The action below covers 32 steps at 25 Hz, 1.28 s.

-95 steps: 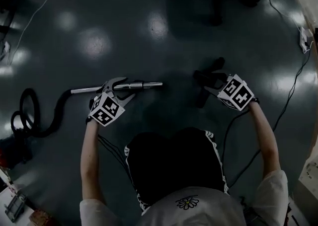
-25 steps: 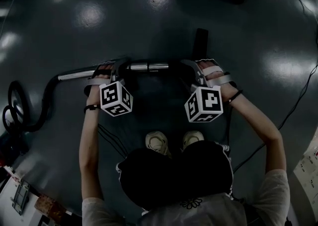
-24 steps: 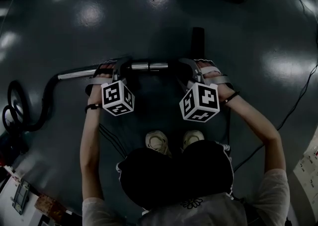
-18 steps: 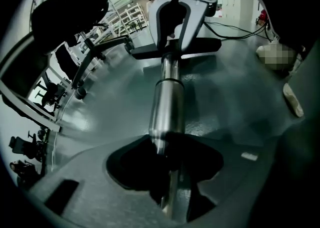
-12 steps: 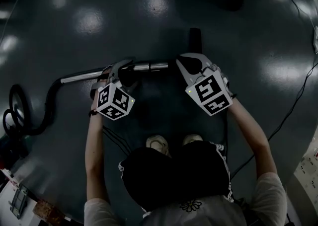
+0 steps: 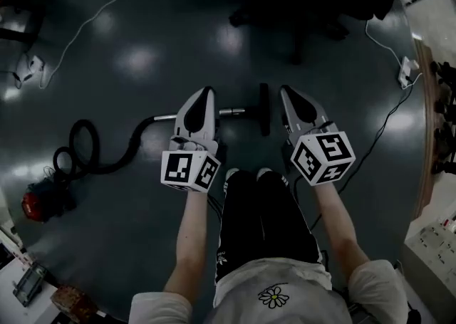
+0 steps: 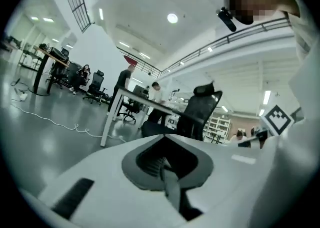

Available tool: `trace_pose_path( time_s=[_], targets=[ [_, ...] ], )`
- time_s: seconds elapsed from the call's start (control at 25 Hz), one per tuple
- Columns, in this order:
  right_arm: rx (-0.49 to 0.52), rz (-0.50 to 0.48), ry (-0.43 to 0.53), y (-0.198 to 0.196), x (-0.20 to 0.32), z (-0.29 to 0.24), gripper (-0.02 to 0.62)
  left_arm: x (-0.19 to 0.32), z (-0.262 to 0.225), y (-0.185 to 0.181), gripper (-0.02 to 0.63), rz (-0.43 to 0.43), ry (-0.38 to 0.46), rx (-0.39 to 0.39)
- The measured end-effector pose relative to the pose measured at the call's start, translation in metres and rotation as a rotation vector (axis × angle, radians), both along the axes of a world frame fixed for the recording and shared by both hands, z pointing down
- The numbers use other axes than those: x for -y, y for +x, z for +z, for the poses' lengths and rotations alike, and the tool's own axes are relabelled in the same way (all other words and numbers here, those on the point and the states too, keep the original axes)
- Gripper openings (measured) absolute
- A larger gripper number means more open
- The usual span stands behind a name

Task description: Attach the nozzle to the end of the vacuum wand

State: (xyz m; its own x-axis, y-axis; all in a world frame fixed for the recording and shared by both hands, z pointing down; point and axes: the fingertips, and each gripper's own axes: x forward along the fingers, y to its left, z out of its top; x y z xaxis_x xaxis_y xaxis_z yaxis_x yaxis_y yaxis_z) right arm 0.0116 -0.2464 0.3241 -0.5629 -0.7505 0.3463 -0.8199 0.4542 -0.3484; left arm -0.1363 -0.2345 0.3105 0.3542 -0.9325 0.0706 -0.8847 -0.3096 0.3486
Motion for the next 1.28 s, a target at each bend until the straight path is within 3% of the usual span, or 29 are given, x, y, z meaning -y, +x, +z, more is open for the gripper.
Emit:
trace_pose_path(
  time_s=[0.08, 0.2, 0.36, 0.68, 1.28],
  targets=[
    [-0.007, 0.019, 0.003, 0.007, -0.021, -0.114, 0.008, -0.023, -0.116, 0.004, 0.002, -0.017, -0.002, -0.016],
    [0.005, 0.054, 0.038, 0.017, -0.047, -0.262, 0.007, -0.053, -0.263, 0.004, 0.002, -0.037, 0.03, 0.019],
    [0.088, 0.083, 0.142, 0.034, -0.076, -0.376, 0.008, -0.084, -0.372, 0.01, 0.002, -0.043, 0.13, -0.058],
    [0.087, 0.087, 0.278, 0.038, -0.106, -0.429, 0.006, -0.108, -0.426, 0.024, 0.002, -0.04, 0.25, -0.05],
    [0.058, 0.044, 0.337, 0.027, -0.129, -0.44, 0.006, -0.126, -0.452, 0.044, 0.002, -0.044, 0.344, 0.073]
  ],
)
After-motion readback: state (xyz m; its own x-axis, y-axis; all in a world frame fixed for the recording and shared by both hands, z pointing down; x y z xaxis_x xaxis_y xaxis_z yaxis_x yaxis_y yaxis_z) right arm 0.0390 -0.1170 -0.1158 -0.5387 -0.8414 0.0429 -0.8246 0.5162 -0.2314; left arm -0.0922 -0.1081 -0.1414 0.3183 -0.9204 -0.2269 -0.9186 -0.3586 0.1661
